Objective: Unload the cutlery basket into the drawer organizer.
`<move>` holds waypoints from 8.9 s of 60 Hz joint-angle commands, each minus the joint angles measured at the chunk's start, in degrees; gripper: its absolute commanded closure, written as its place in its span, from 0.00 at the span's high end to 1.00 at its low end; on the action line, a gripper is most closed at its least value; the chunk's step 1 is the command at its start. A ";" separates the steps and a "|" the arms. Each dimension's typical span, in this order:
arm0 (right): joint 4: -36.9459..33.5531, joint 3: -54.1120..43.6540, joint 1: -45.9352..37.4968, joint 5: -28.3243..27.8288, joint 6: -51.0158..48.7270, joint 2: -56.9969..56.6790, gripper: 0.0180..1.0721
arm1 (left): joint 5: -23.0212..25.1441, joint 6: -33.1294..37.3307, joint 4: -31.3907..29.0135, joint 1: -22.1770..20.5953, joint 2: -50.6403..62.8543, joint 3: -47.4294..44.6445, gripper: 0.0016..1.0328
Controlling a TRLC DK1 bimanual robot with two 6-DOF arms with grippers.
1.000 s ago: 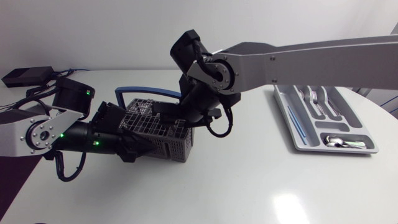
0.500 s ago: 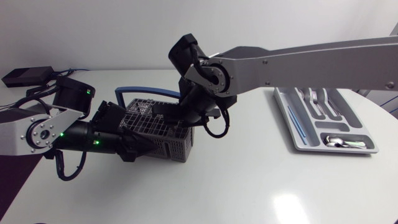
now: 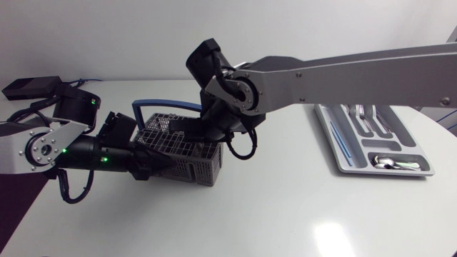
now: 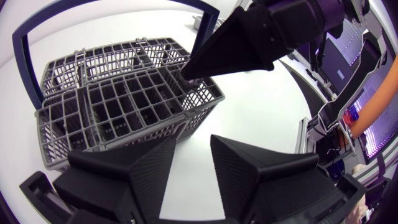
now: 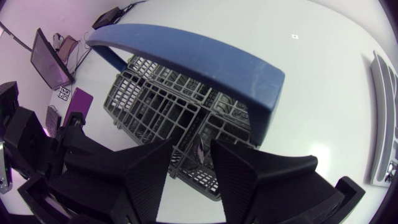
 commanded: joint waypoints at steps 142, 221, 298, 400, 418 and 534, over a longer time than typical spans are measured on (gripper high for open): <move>4.32 -5.83 -1.18 -4.73 -3.58 -2.22 0.06 | 1.64 1.48 -3.10 0.55 -2.10 1.41 0.41; 4.41 -5.92 -1.18 -6.66 -6.74 -15.49 0.06 | -2.84 -6.26 -7.23 -0.94 -8.25 1.58 0.41; -19.85 -19.63 -27.45 0.63 -26.25 -37.37 0.06 | -16.72 -18.65 -9.16 -8.06 -15.81 0.53 0.33; 25.15 -32.64 -63.67 27.62 -57.81 -8.02 0.38 | -20.94 -18.91 -10.22 -7.27 -16.95 0.18 0.33; 23.48 -32.64 -61.47 28.85 -56.93 -12.41 0.78 | -20.94 -18.04 -11.36 -5.78 -18.18 0.27 0.33; 8.19 -22.53 -10.49 12.94 -23.79 -13.99 0.56 | -15.85 -13.11 10.52 12.33 12.84 6.07 0.32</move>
